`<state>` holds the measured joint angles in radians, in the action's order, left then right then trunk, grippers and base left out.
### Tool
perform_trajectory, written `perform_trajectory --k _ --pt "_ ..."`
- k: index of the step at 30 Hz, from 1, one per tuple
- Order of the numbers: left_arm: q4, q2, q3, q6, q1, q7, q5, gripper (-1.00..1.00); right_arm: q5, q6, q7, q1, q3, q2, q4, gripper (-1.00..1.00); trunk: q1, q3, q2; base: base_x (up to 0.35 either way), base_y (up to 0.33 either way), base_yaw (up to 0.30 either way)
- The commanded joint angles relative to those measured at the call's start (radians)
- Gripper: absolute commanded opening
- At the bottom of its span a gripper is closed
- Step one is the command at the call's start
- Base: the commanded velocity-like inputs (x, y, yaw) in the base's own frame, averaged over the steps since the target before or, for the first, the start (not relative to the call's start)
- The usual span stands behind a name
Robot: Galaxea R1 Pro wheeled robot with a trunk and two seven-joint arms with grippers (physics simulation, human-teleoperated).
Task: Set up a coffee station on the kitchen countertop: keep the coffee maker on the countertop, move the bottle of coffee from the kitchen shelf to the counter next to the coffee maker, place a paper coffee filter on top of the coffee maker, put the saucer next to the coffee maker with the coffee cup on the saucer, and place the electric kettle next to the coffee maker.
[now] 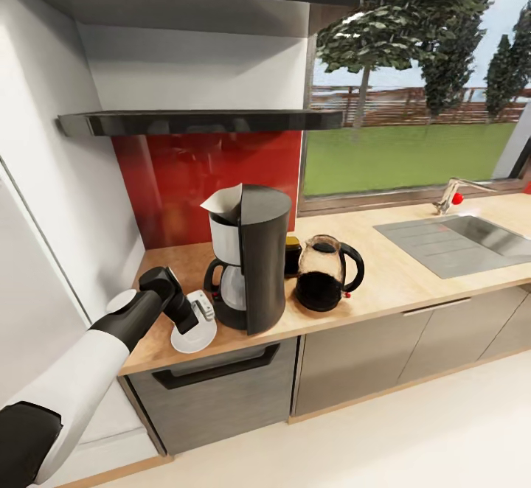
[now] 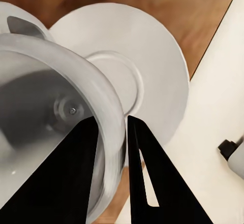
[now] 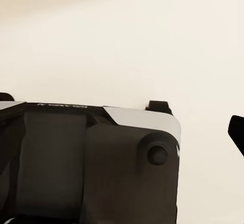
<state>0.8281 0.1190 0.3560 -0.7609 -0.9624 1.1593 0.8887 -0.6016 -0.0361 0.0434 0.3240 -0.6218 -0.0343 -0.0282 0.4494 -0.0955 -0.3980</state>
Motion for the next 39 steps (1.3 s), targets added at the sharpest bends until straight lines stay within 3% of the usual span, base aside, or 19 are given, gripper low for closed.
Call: perform_trajectory --k 1,27,39 --pt "0.002 0.001 0.003 -0.006 -0.001 0.006 0.006 -1.0 -0.01 -0.004 0.004 0.002 -0.007 0.0 0.002 1.0 0.001 -0.001 -0.002 0.0 0.0 0.0" --pt "-0.011 0.001 -0.01 -0.004 0.002 0.013 -0.017 -1.0 -0.01 -0.004 0.004 0.001 -0.007 -0.001 0.002 1.0 0.001 0.038 -0.002 0.0 0.0 0.0" --pt "-0.012 0.003 -0.008 0.0 0.002 0.105 -0.012 -1.0 -0.009 -0.004 0.004 0.001 -0.007 -0.001 0.002 1.0 0.001 0.039 -0.002 0.0 0.0 0.0"
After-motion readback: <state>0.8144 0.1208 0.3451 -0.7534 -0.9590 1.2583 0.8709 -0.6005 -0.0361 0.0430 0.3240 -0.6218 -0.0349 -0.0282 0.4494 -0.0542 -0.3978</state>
